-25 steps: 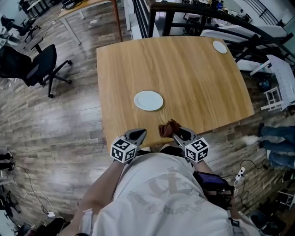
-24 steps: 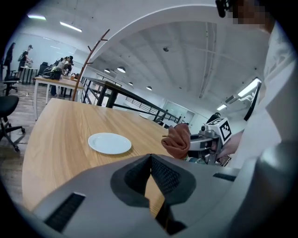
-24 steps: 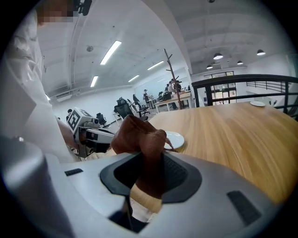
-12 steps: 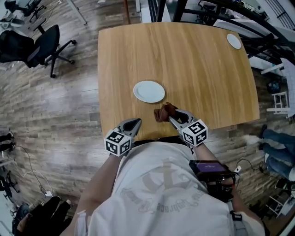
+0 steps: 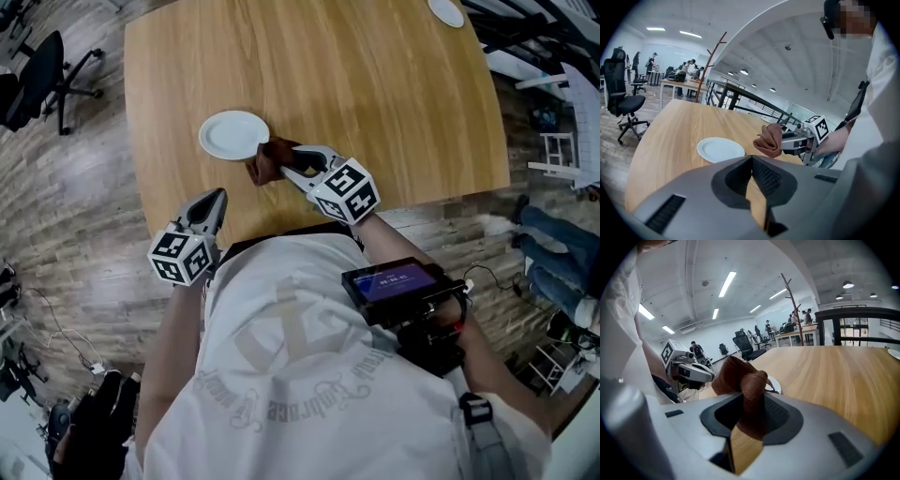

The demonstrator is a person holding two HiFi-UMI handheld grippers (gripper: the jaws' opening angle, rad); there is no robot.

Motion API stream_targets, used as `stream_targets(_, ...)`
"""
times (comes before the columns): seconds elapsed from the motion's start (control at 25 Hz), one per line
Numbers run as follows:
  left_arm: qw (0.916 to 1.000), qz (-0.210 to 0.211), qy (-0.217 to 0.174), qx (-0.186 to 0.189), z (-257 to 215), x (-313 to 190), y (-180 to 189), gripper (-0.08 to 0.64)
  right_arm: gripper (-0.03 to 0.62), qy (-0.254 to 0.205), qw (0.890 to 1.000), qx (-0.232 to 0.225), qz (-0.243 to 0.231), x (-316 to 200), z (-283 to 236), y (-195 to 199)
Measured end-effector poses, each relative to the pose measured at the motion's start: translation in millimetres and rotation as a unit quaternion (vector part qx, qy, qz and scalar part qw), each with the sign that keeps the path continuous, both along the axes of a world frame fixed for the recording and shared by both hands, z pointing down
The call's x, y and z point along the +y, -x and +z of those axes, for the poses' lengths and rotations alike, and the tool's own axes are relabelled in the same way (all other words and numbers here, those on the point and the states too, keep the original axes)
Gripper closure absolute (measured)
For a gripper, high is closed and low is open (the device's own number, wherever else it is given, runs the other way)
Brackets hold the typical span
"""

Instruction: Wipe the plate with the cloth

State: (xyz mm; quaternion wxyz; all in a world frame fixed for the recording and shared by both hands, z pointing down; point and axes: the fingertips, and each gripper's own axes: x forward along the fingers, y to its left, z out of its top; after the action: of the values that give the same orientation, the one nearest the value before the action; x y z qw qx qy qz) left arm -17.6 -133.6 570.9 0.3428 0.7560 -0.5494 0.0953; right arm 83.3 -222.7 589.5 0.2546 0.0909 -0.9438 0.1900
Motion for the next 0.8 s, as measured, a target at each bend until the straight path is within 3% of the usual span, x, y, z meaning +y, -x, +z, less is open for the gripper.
stream_targets(0.44,0.9984,-0.053,0.016,-0.009,-0.1,-1.0,-7.1,0.549,0.465,0.010,0.999,-0.008,-0.048,-20.8,5.1,12.7)
stream_targets(0.8,0.9991,-0.030,0.029,0.003,13.4,3.8,-27.7,0.549,0.465,0.016,0.999,0.019,-0.047,-28.7,16.0,0.4)
